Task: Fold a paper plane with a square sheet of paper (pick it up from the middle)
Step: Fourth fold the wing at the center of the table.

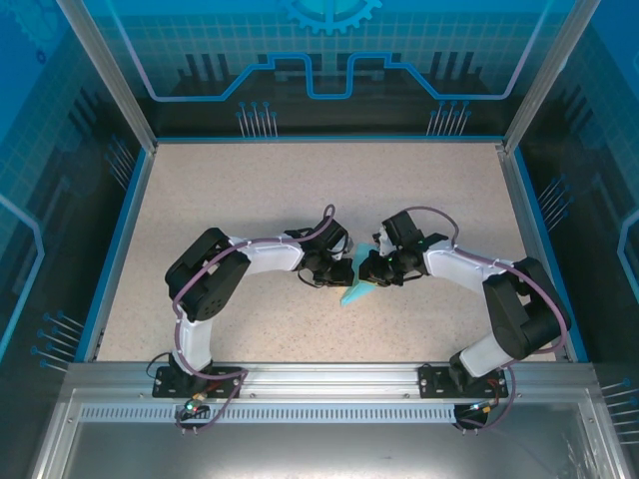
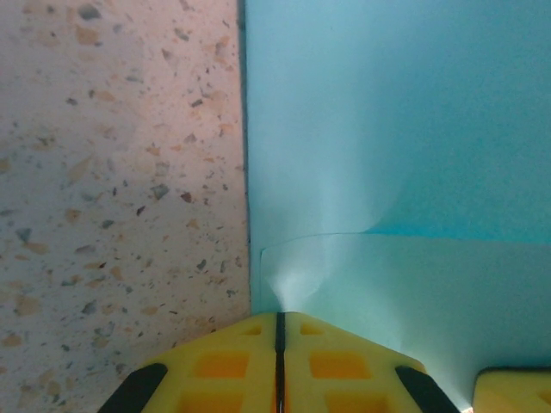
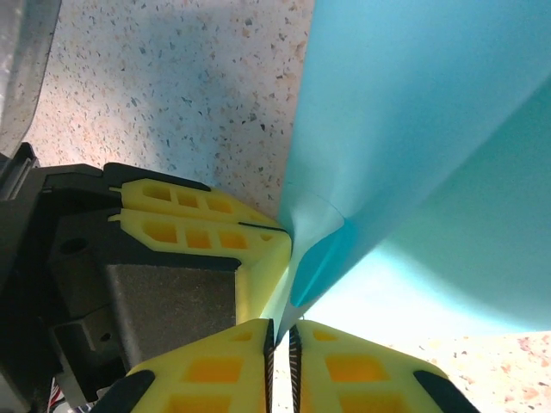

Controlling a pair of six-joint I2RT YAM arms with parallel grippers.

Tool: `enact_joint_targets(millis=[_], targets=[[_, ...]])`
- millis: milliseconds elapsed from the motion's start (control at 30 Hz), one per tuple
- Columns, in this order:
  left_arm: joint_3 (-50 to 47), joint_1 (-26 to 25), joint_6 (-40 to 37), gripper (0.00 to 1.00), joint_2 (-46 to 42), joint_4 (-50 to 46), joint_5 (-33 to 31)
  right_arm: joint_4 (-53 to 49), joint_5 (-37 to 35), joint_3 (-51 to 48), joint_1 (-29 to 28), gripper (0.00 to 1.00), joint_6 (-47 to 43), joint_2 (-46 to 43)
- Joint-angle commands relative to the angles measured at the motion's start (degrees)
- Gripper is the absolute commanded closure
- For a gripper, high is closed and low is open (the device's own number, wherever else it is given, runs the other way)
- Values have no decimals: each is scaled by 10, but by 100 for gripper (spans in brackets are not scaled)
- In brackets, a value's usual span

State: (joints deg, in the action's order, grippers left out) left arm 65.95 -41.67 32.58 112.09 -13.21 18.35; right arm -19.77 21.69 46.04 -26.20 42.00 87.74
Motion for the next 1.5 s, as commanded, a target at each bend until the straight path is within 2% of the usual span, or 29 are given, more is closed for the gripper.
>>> enact_joint_targets(millis=[0, 600, 733, 933, 1467], targets=[[-1, 4, -16, 91, 23, -19, -10, -11, 13, 19, 4, 85, -8, 14], [-13, 4, -14, 91, 11, -7, -8, 9, 22, 36, 5, 86, -15, 62], [-25, 6, -12, 97, 3, 5, -2, 15, 24, 41, 5, 86, -13, 70], [-41, 13, -6, 100, -11, 19, 9, 20, 27, 40, 5, 86, -15, 85], [-72, 20, 0, 100, -30, 35, 22, 35, 31, 60, 7, 86, -14, 109]])
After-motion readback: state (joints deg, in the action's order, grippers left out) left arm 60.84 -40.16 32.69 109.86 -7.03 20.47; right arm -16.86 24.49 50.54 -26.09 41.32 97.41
